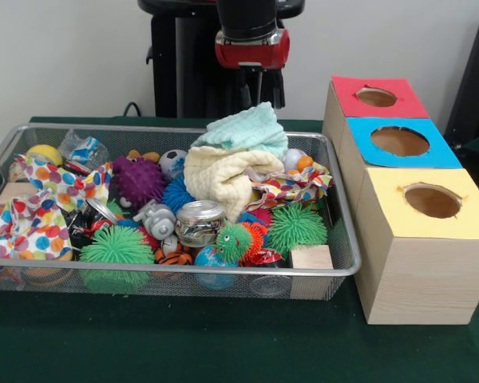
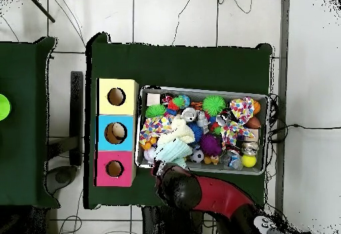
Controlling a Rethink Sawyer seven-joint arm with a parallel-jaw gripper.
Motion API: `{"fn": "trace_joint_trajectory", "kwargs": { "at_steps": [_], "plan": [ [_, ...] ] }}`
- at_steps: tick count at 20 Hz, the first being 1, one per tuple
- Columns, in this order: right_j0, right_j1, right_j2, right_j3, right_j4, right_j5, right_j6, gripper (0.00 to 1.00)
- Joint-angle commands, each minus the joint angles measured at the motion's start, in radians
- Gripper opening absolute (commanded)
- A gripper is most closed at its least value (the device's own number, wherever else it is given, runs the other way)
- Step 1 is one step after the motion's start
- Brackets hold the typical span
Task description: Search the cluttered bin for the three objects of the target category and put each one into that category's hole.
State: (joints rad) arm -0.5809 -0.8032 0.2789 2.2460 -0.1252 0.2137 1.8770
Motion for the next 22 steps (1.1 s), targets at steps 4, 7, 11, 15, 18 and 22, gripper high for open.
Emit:
{"fn": "trace_joint_trajectory", "kwargs": {
  "at_steps": [4,7,11,15,18,22],
  "plan": [
    [-0.005,0.028,0.064,-0.16,-0.019,0.1,0.0,1.0],
    [-0.003,0.031,0.058,-0.176,-0.019,0.101,0.002,1.0],
    [-0.006,0.0,0.048,-0.189,-0.016,0.117,0.002,1.0],
    [-0.025,-0.046,0.051,-0.21,-0.014,0.199,-0.032,1.0],
    [-0.049,-0.053,0.064,-0.224,-0.02,0.23,-0.055,1.0],
    [-0.085,-0.03,0.09,-0.249,-0.032,0.243,-0.079,1.0]
  ]
}}
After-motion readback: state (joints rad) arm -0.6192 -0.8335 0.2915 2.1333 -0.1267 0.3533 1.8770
